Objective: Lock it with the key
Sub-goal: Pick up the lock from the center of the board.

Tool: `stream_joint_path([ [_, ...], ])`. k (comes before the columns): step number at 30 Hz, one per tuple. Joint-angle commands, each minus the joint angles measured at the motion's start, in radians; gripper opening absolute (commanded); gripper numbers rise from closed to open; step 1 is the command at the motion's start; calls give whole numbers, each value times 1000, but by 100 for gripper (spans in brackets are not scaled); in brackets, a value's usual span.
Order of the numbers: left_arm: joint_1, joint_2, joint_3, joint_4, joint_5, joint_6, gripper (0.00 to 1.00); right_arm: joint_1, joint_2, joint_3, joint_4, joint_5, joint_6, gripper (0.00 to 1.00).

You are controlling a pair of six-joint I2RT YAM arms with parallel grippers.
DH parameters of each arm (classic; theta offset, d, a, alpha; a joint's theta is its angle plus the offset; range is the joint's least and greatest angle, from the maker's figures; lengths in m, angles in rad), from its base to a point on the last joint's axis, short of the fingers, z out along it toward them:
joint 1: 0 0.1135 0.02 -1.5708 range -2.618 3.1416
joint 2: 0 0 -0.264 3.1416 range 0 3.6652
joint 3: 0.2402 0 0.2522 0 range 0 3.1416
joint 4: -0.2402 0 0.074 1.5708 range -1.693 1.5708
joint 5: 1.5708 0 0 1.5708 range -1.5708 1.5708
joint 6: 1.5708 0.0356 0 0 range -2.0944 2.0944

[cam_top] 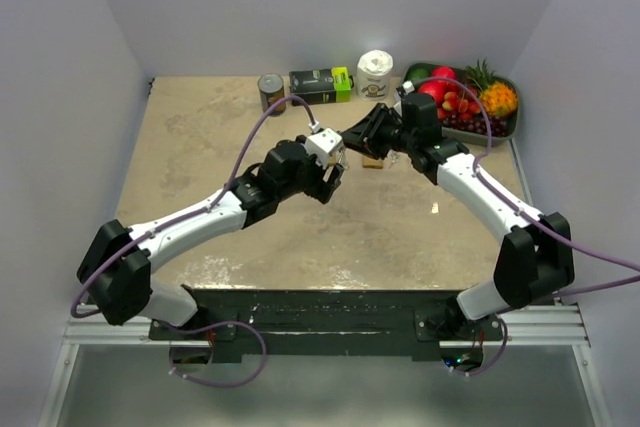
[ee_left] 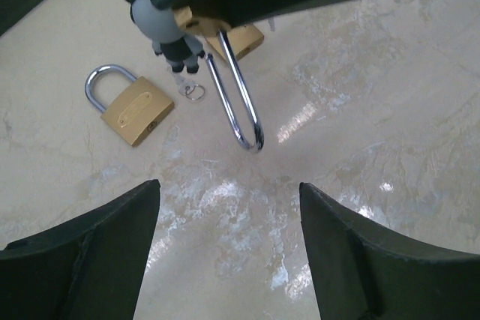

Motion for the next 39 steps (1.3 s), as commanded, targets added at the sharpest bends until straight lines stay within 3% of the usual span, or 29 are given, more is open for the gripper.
stream_joint_path([
  [1,-30,42,88,107,-119,22,73,20,8,60,27,30,47,0],
  [12,-52,148,166,85,-270,54,46,30,41,84,31,36,63,0],
  [14,-52,158,177,71,-276,53,35,30,41,86,31,36,66,0],
  [17,-52,161,183,65,-273,54,7,30,44,86,34,36,70,0],
  [18,-52,162,186,62,-270,54,0,31,45,86,37,38,72,6],
  [19,-52,158,188,58,-265,54,0,31,44,86,42,38,73,17],
  [20,-53,156,188,58,-259,48,0,30,45,86,51,35,72,41],
  [24,-50,119,174,58,-222,33,0,23,39,90,45,28,60,94],
  [25,-46,98,167,52,-204,28,0,19,36,92,42,25,48,99],
  [30,18,10,125,35,34,1,0,-59,12,86,39,-46,-60,99],
  [33,87,-46,117,-27,256,4,0,-139,-11,66,56,-186,-175,99],
  [36,146,-69,151,-131,433,54,0,-199,-31,67,59,-362,-357,99],
  [37,152,-71,166,-168,483,135,0,-205,-48,77,3,-395,-523,99],
  [39,157,-79,200,-275,522,213,0,-207,-76,95,-71,-441,-693,99],
])
